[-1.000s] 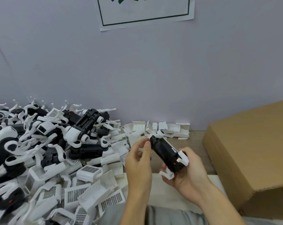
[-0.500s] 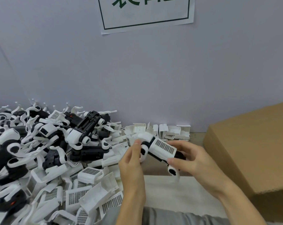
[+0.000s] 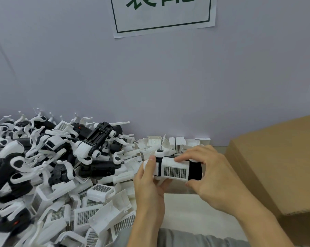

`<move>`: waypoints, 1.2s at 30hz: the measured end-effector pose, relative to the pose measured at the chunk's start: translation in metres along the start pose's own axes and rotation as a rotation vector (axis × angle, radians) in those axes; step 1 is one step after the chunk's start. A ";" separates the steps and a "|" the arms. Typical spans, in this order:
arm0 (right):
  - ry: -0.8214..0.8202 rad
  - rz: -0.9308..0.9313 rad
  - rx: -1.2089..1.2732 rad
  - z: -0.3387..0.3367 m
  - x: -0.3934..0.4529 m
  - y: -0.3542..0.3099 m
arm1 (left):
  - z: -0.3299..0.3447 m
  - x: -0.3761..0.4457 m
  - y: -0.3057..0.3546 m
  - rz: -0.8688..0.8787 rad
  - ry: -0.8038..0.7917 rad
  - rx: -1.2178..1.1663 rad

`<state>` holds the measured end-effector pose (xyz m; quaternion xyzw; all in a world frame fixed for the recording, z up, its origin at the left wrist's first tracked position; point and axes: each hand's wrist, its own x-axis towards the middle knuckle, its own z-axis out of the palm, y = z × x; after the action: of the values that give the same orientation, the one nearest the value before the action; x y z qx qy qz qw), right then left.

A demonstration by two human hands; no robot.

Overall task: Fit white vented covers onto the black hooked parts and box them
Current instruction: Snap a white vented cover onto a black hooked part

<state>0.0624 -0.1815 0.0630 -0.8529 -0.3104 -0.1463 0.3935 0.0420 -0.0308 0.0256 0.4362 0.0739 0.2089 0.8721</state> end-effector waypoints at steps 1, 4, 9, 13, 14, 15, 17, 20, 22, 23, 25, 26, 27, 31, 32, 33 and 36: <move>-0.001 0.003 0.008 0.001 0.000 0.001 | 0.000 0.000 0.000 0.012 -0.003 0.010; -0.004 0.030 0.089 0.002 -0.003 0.004 | -0.002 0.000 0.000 0.057 -0.032 0.070; 0.024 0.125 0.201 0.009 -0.010 0.012 | -0.003 -0.003 -0.006 0.106 -0.115 0.259; -0.030 0.179 0.180 0.017 -0.014 0.018 | 0.000 -0.006 -0.009 0.107 0.069 0.356; -0.042 0.192 0.153 0.020 -0.016 0.019 | 0.000 -0.006 -0.008 0.112 0.083 0.330; -0.057 0.213 0.138 0.022 -0.017 0.019 | 0.000 -0.006 -0.009 0.106 0.075 0.300; -0.093 0.280 0.169 0.025 -0.020 0.019 | -0.001 -0.007 -0.013 0.087 0.059 0.319; -0.122 0.389 0.230 0.021 -0.025 0.023 | 0.001 -0.009 -0.018 0.084 0.054 0.482; -0.147 0.411 0.251 0.016 -0.027 0.026 | 0.003 -0.012 -0.018 0.092 0.022 0.550; -0.154 0.411 0.277 0.014 -0.028 0.028 | 0.003 -0.012 -0.017 0.090 -0.020 0.576; -0.121 0.450 0.390 0.012 -0.028 0.031 | 0.004 -0.013 -0.014 0.105 -0.151 0.652; -0.087 0.495 0.463 0.012 -0.029 0.032 | 0.002 -0.015 -0.011 0.124 -0.218 0.720; -0.058 0.547 0.537 0.011 -0.028 0.034 | -0.001 -0.017 -0.010 0.150 -0.260 0.793; 0.039 0.716 0.784 0.008 -0.026 0.034 | -0.016 -0.031 -0.013 0.259 -0.211 0.887; 0.084 0.750 0.854 0.007 -0.025 0.033 | -0.019 -0.033 -0.016 0.270 -0.186 0.903; 0.141 0.777 0.948 0.004 -0.023 0.031 | -0.022 -0.034 -0.017 0.273 -0.177 0.927; 0.329 0.771 1.238 -0.013 -0.016 0.025 | -0.023 -0.032 -0.016 0.288 -0.245 1.034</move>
<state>0.0660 -0.2104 0.0488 -0.4909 0.0478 0.0776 0.8665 0.0105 -0.0359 -0.0029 0.8348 0.0042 0.2103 0.5088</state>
